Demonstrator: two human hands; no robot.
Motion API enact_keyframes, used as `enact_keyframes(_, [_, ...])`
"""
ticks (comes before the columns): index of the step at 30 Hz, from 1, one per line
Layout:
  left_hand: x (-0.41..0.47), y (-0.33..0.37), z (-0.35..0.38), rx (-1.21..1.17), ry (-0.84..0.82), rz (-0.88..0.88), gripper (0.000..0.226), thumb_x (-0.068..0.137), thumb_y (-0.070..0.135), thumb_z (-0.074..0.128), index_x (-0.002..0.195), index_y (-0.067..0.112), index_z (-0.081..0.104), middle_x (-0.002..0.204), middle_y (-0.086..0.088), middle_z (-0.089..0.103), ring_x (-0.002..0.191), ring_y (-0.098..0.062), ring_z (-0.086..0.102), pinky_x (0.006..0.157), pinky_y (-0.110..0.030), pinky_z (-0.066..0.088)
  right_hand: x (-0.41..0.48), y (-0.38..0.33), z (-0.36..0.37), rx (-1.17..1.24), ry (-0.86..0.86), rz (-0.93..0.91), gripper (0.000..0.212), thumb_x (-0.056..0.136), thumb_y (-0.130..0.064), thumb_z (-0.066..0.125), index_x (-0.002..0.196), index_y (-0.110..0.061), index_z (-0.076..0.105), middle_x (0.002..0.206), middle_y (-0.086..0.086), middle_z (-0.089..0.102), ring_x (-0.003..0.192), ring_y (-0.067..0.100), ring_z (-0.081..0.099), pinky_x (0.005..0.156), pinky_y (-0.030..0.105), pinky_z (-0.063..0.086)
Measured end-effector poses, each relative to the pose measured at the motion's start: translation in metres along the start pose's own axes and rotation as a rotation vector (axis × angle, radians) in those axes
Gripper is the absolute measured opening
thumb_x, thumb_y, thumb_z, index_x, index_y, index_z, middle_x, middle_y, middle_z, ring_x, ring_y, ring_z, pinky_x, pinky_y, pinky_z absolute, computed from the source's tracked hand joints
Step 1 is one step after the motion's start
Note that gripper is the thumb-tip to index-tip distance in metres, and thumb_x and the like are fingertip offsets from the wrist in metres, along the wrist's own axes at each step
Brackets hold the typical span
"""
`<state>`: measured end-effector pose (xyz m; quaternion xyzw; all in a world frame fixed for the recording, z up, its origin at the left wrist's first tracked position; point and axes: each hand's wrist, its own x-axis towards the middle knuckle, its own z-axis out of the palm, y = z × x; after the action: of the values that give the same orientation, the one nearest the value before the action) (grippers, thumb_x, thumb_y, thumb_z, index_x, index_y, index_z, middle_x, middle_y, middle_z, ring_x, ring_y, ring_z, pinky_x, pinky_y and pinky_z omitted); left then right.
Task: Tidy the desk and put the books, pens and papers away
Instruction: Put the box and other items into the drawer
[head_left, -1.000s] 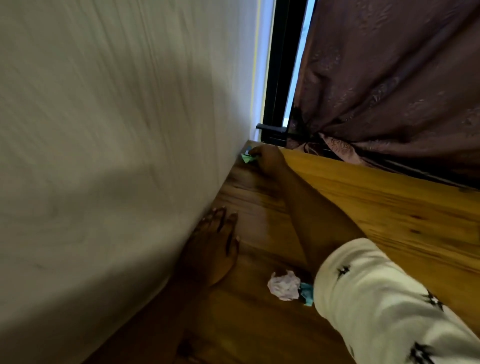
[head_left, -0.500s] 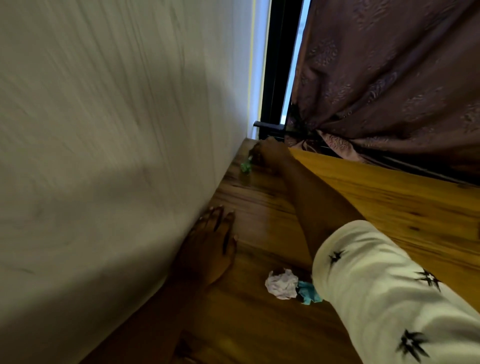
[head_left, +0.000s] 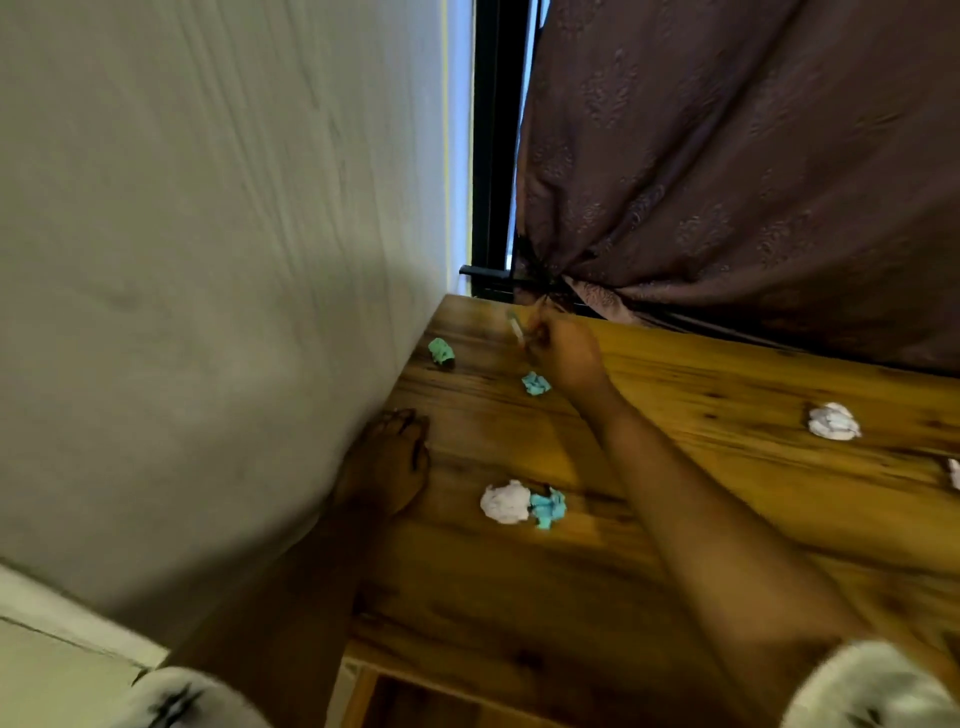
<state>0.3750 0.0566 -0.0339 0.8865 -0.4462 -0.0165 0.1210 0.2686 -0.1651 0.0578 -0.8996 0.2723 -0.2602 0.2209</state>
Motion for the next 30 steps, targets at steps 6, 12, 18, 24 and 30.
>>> enact_keyframes(6, [-0.073, 0.02, -0.015, -0.174, 0.028, -0.13, 0.064, 0.09, 0.039, 0.018, 0.133, 0.005, 0.052, 0.14, -0.019, 0.048, 0.128, -0.036, 0.044, 0.106, -0.042, 0.033, -0.213, -0.035, -0.067, 0.466, -0.144, 0.147, 0.053, 0.088, -0.013, 0.062, 0.132, -0.036, 0.044, 0.099, 0.0, 0.063, 0.088, 0.012, 0.064, 0.073, 0.026, 0.054])
enact_keyframes(12, [-0.184, 0.046, 0.001, -0.209, 0.043, -0.157, 0.046, 0.099, 0.031, 0.034, 0.141, 0.012, 0.042, 0.15, -0.012, 0.036, 0.137, -0.03, 0.033, 0.114, -0.04, 0.025, -0.371, -0.026, -0.116, 0.855, -0.28, 0.486, 0.049, 0.084, 0.001, 0.063, 0.111, -0.039, 0.055, 0.09, 0.003, 0.056, 0.084, 0.017, 0.065, 0.06, 0.024, 0.054])
enact_keyframes(18, [-0.322, 0.176, 0.011, -0.563, -0.097, -0.07, 0.038, 0.091, 0.033, 0.056, 0.128, 0.026, 0.055, 0.132, 0.003, 0.055, 0.117, -0.013, 0.054, 0.097, -0.035, 0.048, -0.462, -0.001, -0.138, 0.93, -0.164, 0.664, 0.024, 0.083, 0.0, 0.065, 0.091, -0.019, 0.052, 0.092, 0.013, 0.067, 0.067, 0.015, 0.071, 0.057, 0.024, 0.055])
enact_keyframes(24, [-0.396, 0.262, 0.021, -0.632, -0.05, 0.193, 0.037, 0.084, 0.033, 0.067, 0.12, 0.031, 0.062, 0.114, 0.016, 0.063, 0.097, 0.001, 0.059, 0.079, -0.016, 0.051, -0.513, 0.011, -0.159, 0.965, -0.051, 0.774, 0.017, 0.085, -0.004, 0.065, 0.086, -0.013, 0.051, 0.09, 0.013, 0.067, 0.062, 0.012, 0.071, 0.053, 0.02, 0.054])
enact_keyframes(30, [-0.399, 0.276, 0.032, -0.509, -0.101, 0.228, 0.025, 0.088, 0.023, 0.064, 0.112, 0.026, 0.068, 0.11, 0.01, 0.067, 0.094, -0.004, 0.062, 0.082, -0.024, 0.053, -0.554, 0.038, -0.189, 0.367, -0.074, 0.551, 0.012, 0.091, -0.022, 0.059, 0.102, -0.017, 0.062, 0.104, 0.001, 0.068, 0.099, 0.016, 0.063, 0.076, 0.023, 0.05])
